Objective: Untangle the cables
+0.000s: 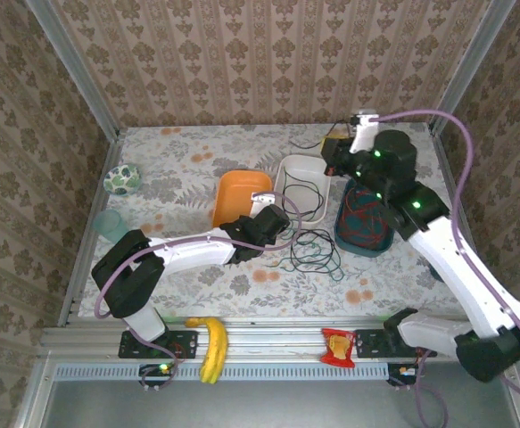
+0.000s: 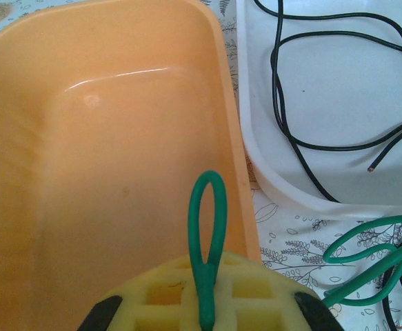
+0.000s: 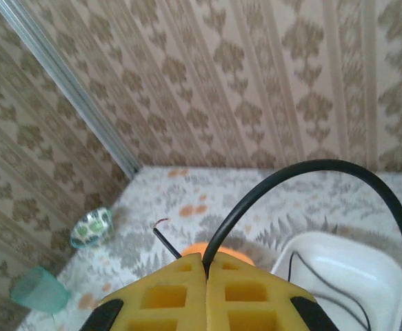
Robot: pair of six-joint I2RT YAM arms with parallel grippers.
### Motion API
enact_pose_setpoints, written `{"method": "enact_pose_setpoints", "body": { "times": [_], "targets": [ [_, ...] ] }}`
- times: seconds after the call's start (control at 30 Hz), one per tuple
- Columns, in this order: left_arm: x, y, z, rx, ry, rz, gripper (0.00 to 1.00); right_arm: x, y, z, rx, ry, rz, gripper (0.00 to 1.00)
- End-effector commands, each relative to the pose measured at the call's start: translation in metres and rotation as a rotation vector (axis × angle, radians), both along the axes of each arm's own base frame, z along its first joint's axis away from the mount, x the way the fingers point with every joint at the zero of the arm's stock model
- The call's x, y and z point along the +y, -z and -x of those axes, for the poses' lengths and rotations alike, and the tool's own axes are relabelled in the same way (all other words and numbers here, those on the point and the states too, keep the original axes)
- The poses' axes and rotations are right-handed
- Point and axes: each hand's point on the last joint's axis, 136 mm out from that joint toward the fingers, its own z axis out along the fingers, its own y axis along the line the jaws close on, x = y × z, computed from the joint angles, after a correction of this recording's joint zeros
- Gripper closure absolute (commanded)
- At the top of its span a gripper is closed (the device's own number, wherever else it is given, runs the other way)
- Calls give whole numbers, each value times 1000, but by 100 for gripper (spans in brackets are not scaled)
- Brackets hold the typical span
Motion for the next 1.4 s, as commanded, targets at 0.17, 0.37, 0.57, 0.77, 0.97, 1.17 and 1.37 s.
{"method": "enact_pose_setpoints", "body": {
  "times": [0.17,0.37,0.57,0.77,0.97,1.17,1.37],
  "targets": [
    [2,-8,-2,-24,-8,-12,100,33,61,-43,160,-132,-58,100],
    [1,-8,-1,-21,-6,-11,100,23,174,-66,420,-30,-6,100],
    [1,-8,-2,-21,-4,-10,100,0,256,-66,639,115,105,100],
    [0,-8,-2,-21,-4,-9,100,3,288,-65,732,106,151,100],
    [-2,-9,-3,-24,-4,-8,100,19,283,-63,732,55,176,75],
    [-4,-10,-3,-26,-1,-4,100,-3,245,-63,647,167,219,44],
    [-2,-9,-3,-28,-3,-7,100,-28,228,-45,652,255,283,39]
  ]
}}
